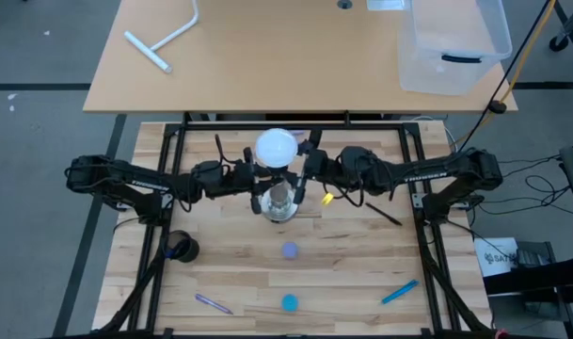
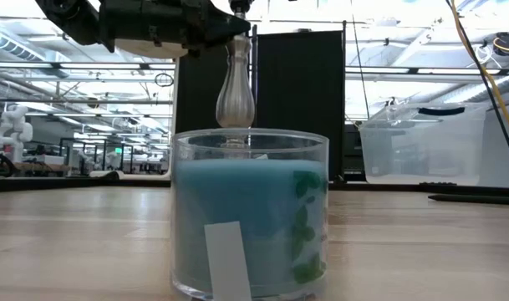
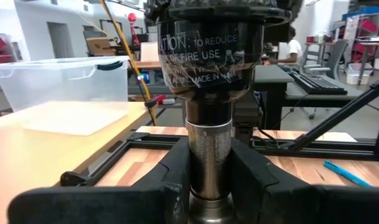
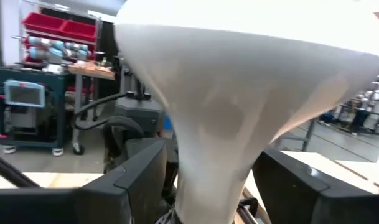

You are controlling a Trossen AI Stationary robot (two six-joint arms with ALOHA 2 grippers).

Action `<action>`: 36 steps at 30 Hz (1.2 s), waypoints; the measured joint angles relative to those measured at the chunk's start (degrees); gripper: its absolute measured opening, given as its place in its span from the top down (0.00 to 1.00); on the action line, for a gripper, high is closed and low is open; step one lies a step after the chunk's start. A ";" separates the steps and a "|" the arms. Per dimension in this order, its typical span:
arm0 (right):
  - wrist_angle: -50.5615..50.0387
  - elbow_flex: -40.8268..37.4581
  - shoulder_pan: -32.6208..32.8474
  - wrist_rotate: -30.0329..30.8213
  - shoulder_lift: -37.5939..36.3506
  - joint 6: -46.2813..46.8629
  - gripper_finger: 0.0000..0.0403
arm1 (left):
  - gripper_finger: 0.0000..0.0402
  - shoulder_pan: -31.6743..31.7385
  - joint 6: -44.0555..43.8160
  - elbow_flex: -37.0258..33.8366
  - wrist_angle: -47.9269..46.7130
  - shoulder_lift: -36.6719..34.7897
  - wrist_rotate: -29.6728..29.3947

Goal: Screw lightbulb
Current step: Remove the lightbulb from the silver lamp socket

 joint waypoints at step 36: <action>-27.04 4.78 -7.63 -21.85 -10.68 0.26 0.31 | 0.81 1.37 -2.78 -0.02 -0.28 0.07 5.51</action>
